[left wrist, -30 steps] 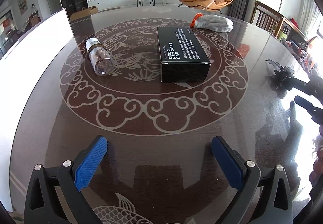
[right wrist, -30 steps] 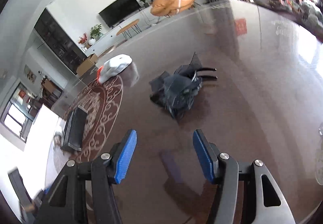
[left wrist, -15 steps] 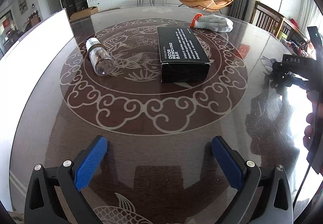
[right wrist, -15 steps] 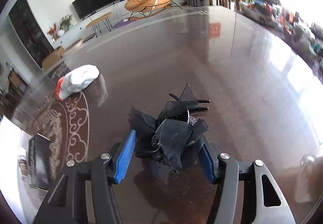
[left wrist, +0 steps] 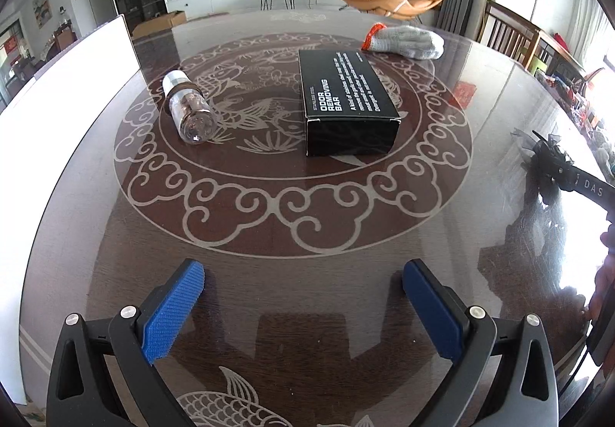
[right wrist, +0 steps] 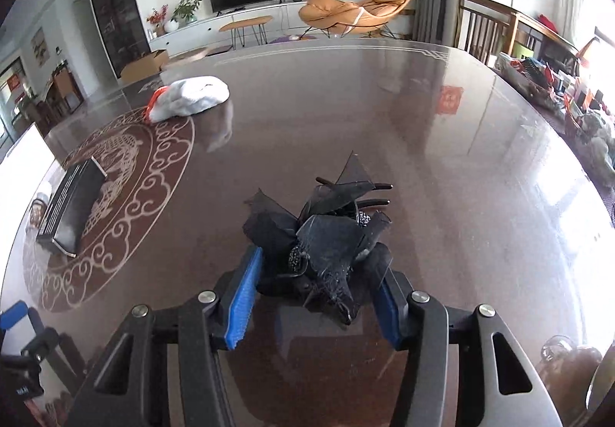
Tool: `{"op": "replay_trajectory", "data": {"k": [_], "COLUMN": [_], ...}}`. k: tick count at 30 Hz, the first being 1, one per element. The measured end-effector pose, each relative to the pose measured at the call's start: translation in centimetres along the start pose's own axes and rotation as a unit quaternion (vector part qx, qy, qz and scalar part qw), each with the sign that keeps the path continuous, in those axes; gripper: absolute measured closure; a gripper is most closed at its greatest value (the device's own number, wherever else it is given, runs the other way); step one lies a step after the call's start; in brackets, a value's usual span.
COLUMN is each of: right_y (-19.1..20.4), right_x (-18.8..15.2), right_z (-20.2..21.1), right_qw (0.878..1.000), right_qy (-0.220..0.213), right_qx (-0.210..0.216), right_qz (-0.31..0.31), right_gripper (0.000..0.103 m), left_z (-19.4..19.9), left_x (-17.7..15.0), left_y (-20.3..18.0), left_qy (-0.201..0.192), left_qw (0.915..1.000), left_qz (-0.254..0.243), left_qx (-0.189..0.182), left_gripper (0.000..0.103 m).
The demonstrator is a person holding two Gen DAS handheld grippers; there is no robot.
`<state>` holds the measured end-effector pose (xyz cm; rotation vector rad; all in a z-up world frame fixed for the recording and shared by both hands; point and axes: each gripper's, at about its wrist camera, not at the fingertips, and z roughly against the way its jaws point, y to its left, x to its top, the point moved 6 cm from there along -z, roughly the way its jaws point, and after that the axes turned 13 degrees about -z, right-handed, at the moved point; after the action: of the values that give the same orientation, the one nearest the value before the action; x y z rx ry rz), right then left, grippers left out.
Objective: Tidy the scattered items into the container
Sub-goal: 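Lower the left tool over the black odor removing bar box while the right tool holds the cloth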
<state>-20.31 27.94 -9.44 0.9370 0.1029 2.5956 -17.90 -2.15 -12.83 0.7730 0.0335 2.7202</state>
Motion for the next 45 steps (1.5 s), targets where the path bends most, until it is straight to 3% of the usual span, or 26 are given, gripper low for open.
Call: {"op": "replay_trajectory", "data": {"k": [3, 7, 10, 17, 24, 38, 45], "right_y": [0.3, 0.5, 0.5, 0.5, 0.4, 0.4, 0.4], "right_x": [-0.3, -0.5, -0.5, -0.5, -0.3, -0.3, -0.3], "right_z": [-0.1, -0.1, -0.1, -0.1, -0.2, -0.2, -0.2], "right_qw": [1.0, 1.0, 1.0, 1.0, 1.0, 1.0, 1.0], "right_qy": [0.0, 0.0, 0.0, 0.0, 0.0, 0.001, 0.001], "right_qx": [-0.017, -0.023, -0.023, -0.023, -0.02, -0.021, -0.023], "right_qz": [0.013, 0.019, 0.019, 0.018, 0.016, 0.016, 0.017], "right_gripper": [0.049, 0.049, 0.049, 0.049, 0.049, 0.048, 0.048], "left_z": [0.1, -0.1, -1.7, -5.3, -6.8, -7.1, -7.3], "left_x": [1.6, 5.7, 8.1, 11.2, 12.0, 11.4, 11.5], "left_y": [-0.3, -0.3, -0.1, -0.5, -2.0, -1.8, -1.8], "left_qy": [0.002, -0.002, 0.021, 0.058, 0.066, 0.047, 0.011], "left_qw": [0.9989, 0.9995, 0.9995, 0.9975, 0.9975, 0.9987, 0.9998], "left_qz": [0.012, -0.005, -0.01, 0.015, 0.001, -0.014, -0.013], "left_qx": [-0.045, -0.033, -0.022, -0.038, -0.024, -0.014, -0.006], "left_gripper": [0.0, 0.0, 0.0, 0.0, 0.0, 0.0, 0.0]}}
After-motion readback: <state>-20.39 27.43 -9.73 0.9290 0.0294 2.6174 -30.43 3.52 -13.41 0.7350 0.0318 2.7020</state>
